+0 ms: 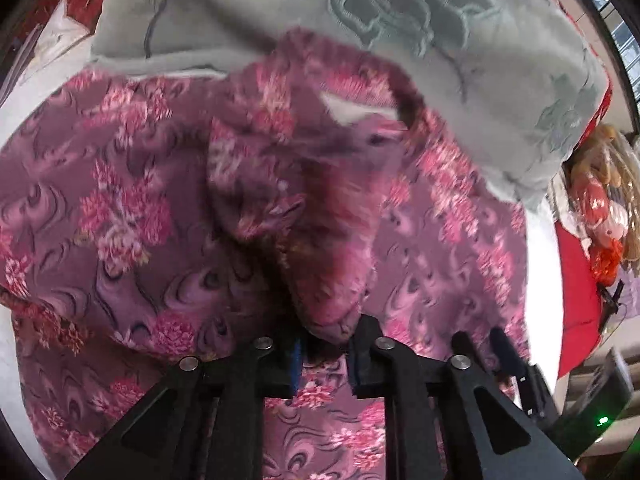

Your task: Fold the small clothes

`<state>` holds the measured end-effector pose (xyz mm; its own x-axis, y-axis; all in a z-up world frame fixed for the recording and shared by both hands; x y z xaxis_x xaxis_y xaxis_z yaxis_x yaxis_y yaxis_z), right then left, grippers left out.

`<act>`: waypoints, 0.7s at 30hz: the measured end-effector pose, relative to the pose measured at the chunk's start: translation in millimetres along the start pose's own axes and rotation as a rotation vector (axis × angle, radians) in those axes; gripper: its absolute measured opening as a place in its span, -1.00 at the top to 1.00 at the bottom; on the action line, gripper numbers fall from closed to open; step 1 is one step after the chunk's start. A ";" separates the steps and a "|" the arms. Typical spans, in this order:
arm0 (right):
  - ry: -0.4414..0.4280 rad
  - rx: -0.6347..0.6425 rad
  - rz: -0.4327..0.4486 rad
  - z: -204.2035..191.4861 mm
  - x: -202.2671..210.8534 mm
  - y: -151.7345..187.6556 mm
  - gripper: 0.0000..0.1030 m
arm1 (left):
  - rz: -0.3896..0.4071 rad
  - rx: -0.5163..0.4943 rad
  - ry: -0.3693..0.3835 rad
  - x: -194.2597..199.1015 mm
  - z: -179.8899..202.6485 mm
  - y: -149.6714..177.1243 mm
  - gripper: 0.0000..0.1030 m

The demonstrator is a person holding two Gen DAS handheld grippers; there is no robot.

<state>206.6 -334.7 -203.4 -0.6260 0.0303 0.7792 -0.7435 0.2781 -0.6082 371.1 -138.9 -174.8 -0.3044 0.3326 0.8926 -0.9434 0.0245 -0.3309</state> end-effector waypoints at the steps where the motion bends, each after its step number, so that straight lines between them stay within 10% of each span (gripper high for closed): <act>1: 0.001 0.002 0.001 -0.3 0.1 0.1 -0.24 | 0.005 -0.005 0.001 -0.6 -0.1 0.9 0.66; 11: -0.052 -0.117 -0.019 10.5 14.6 -10.2 -0.25 | 0.092 0.115 0.176 78.3 -63.6 19.5 0.05; 21: -0.377 -0.397 -0.099 -42.0 0.0 -44.6 -0.37 | 0.141 0.418 0.207 93.4 -182.7 19.9 0.05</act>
Point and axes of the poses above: each gripper's, at about its wrist camera, not at the fingertips, and x roughly against the way its jaws point, z to its right, y to its underside, the point moved 8 cm from there along -x, roughly the way its jaws point, and after that the axes turned 1 degree about -x, right-handed, at the moved point
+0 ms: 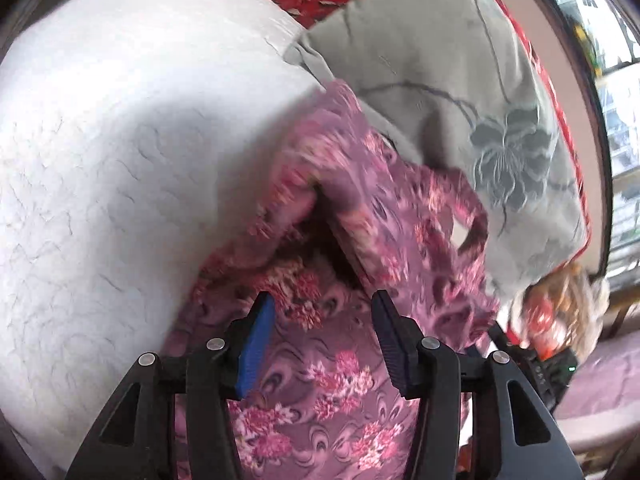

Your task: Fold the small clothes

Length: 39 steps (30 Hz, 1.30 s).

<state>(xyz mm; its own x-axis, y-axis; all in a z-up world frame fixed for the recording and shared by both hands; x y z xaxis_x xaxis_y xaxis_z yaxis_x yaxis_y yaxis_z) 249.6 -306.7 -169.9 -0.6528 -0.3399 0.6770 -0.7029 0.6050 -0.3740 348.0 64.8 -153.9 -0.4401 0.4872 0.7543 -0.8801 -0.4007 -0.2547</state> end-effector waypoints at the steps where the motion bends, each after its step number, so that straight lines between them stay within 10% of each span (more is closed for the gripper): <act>1: -0.022 -0.025 -0.005 -6.0 -8.7 0.2 -0.37 | -0.003 0.002 0.007 -2.4 -0.9 -0.4 0.05; 9: -0.080 -0.085 -0.094 -36.8 -42.2 6.2 -0.29 | -0.025 0.020 0.021 -16.4 -13.4 1.9 0.05; 12: -0.046 0.007 -0.109 -41.6 -42.4 5.6 0.82 | -0.018 0.033 0.028 -18.9 -17.8 1.2 0.05; 13: -0.042 0.028 -0.082 -41.2 -34.0 1.1 0.87 | -0.017 0.032 0.025 -18.3 -19.4 1.1 0.05; 20: 0.052 0.003 0.138 20.2 36.0 -44.3 0.88 | -0.030 0.048 0.017 -15.2 -28.2 5.0 0.04; 28: 0.149 -0.044 0.052 87.4 35.6 -34.6 0.78 | -0.029 0.037 0.094 -4.6 -6.2 14.4 -0.06; 35: 0.084 0.003 0.209 69.1 65.8 -56.1 0.88 | -0.040 -0.044 -0.060 -27.0 1.8 6.4 -0.02; 39: 0.288 0.043 -0.034 100.9 25.9 -37.1 0.85 | -0.044 -0.139 -0.130 -26.4 16.9 10.4 -0.01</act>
Point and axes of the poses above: each gripper's, at about its wrist camera, not at the fingertips, and x roughly against the way its jaws point, z to its right, y to its underside, the point moved 8 cm from there along -x, roughly the way its jaws point, and after that the axes turned 1 degree about -x, right-handed, at the moved point
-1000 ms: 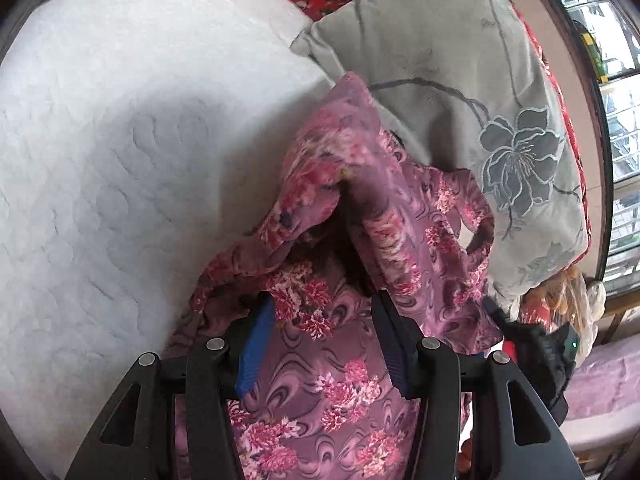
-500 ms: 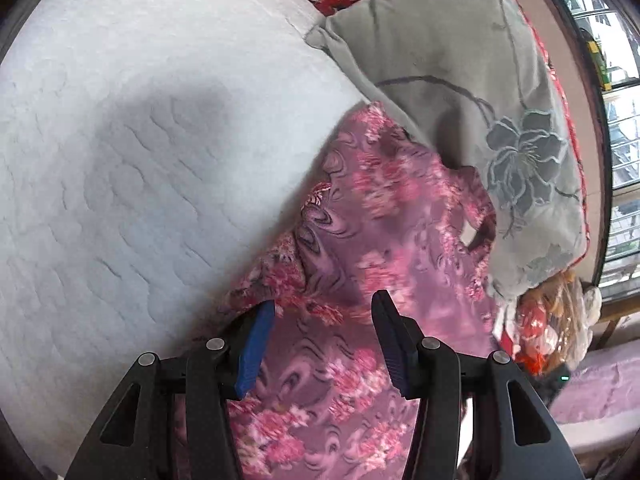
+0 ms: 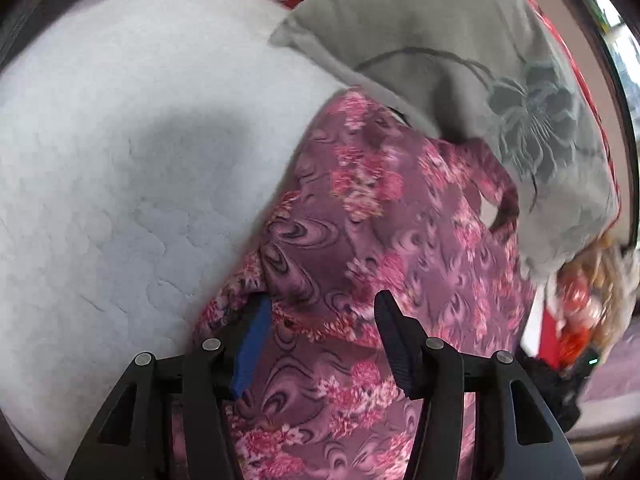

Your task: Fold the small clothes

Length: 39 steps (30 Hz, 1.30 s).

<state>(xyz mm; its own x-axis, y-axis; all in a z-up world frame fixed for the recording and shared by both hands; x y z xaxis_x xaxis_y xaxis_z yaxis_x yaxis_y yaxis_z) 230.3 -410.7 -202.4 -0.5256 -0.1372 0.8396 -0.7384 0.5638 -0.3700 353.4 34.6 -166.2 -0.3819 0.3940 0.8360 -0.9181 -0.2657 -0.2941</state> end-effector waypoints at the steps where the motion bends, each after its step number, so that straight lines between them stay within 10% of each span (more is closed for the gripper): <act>1: -0.013 0.016 0.032 -1.8 7.3 -1.6 0.75 | 0.006 -0.027 0.010 5.3 5.8 3.1 -0.01; 5: -0.099 0.065 0.131 -11.2 48.2 0.6 0.75 | -0.034 -0.116 0.004 7.0 20.9 30.6 -0.05; 10: -0.018 0.154 -0.028 -3.6 24.6 37.3 0.88 | -0.082 -0.237 -0.113 -3.6 30.6 62.3 -0.02; 21: -0.039 0.256 -0.062 38.4 138.5 133.7 0.27 | -0.262 -0.303 -0.149 87.8 -24.8 138.8 -0.07; 31: -0.117 0.075 -0.147 125.4 156.1 279.9 0.10 | -0.391 -0.143 -0.073 138.4 -104.3 227.6 -0.09; 39: -0.343 -0.104 -0.203 119.9 123.2 308.2 -0.20 | -0.393 -0.123 -0.052 143.6 -107.6 250.3 -0.27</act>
Point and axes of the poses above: each gripper's, at about its wrist camera, not at the fingertips, and x roughly against the way its jaws point, z to its right, y to its underside, the point moved 8 cm from there along -x, roughly the way its jaws point, and after that the axes turned 1 degree about -x, right-handed, at the moved point
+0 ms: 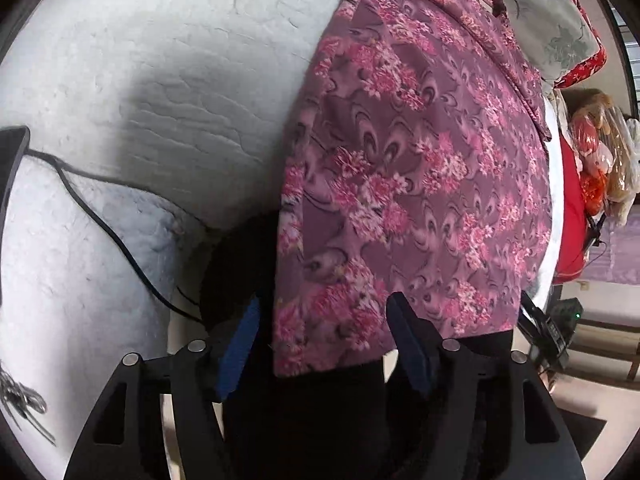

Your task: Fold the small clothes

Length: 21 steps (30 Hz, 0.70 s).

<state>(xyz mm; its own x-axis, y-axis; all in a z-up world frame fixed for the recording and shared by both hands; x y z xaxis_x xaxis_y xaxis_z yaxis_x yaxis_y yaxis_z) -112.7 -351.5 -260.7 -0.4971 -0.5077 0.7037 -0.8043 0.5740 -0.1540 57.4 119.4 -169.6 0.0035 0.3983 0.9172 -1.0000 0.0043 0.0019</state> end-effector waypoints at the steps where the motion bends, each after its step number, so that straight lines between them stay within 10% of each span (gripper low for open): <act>1: -0.037 -0.012 0.001 -2.1 -1.8 -1.5 -0.28 | 0.001 -0.005 -0.009 -2.1 0.7 2.3 -0.25; 3: -0.093 -0.026 -0.005 -5.3 -5.1 -2.6 -0.28 | 0.004 -0.021 -0.037 -3.1 2.8 5.5 -0.18; 5: -0.141 -0.021 -0.029 -10.1 -9.0 -1.1 -0.26 | 0.027 -0.037 -0.103 0.3 2.5 6.2 0.33; 8: -0.160 0.016 -0.067 -17.2 -14.6 4.5 0.52 | 0.052 -0.052 -0.099 10.2 8.0 8.2 0.93; 9: -0.172 0.030 -0.075 -20.8 -14.0 5.5 0.79 | 0.051 -0.045 -0.066 14.5 11.0 8.9 0.93; 21: -0.283 0.209 0.095 -98.2 59.2 -27.4 0.81 | 0.183 0.004 0.206 63.2 34.0 -29.5 0.93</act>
<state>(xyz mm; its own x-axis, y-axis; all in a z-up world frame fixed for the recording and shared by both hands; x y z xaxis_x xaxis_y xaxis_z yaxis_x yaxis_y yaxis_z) -88.1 -334.2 -146.7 -0.6194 -0.6330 0.4643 -0.7850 0.4982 -0.3681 87.0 113.2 -98.2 -0.1774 0.5703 0.8020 -0.9840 -0.0886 -0.1547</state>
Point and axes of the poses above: each gripper's, at about its wrist camera, not at the fingertips, and x roughly against the way its jaws point, z to its right, y to its underside, the point moved 8 cm from there along -x, roughly the way its jaws point, and after that the axes turned 1 degree about -x, right-handed, at the moved point
